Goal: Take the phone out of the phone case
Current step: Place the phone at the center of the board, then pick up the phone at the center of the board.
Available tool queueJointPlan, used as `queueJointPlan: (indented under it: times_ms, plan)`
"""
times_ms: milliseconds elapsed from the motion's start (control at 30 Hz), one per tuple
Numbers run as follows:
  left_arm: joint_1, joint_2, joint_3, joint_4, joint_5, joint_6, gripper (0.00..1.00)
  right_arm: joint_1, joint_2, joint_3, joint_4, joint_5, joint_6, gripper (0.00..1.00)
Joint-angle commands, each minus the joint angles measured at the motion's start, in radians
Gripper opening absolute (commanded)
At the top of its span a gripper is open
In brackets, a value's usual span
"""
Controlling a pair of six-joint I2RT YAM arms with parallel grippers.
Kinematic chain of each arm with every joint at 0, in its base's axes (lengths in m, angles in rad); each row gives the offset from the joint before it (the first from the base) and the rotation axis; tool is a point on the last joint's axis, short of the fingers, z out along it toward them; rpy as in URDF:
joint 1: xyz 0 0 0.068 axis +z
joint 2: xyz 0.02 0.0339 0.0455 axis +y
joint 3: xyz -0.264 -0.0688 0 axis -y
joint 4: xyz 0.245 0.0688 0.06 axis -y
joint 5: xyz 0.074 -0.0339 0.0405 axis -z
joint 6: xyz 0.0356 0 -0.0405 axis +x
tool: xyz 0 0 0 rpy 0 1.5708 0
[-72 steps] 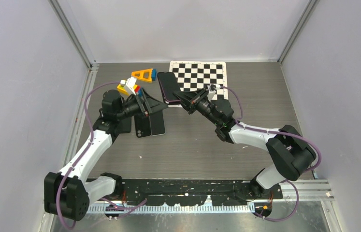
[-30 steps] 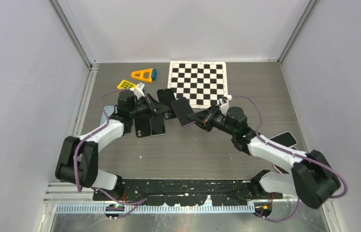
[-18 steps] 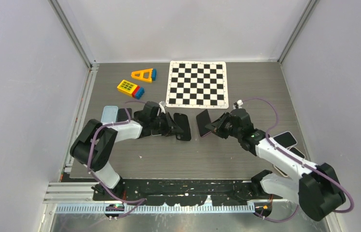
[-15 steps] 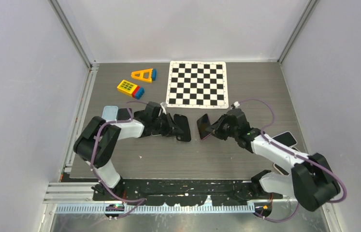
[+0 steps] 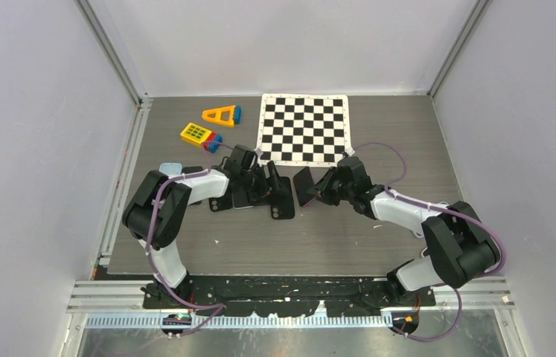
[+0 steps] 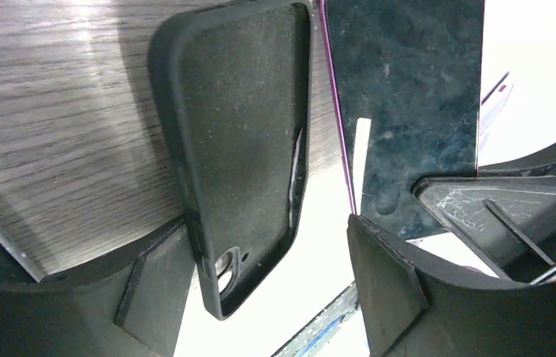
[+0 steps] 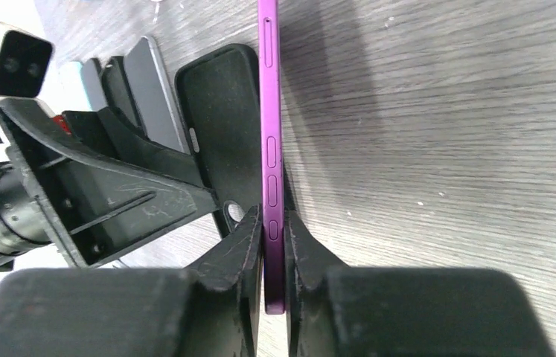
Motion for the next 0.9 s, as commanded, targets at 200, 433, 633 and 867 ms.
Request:
queueJointPlan:
  times_ms: [200,433,633,867]
  plan:
    - [0.002,-0.06,0.071,-0.258,-0.117,0.113,0.82,-0.002,0.05,0.073,-0.266,0.054,-0.117,0.47]
    - [0.002,-0.109,0.076,-0.284,-0.123,0.125,0.83,-0.002,0.011,0.091,-0.363,0.146,-0.172,0.64]
    - [0.002,-0.194,0.084,-0.319,-0.127,0.157,0.81,-0.006,-0.079,0.173,-0.51,0.347,-0.251,0.81]
    - [0.003,-0.339,0.106,-0.419,-0.155,0.274,0.85,-0.186,-0.058,0.36,-0.729,0.636,-0.29,0.85]
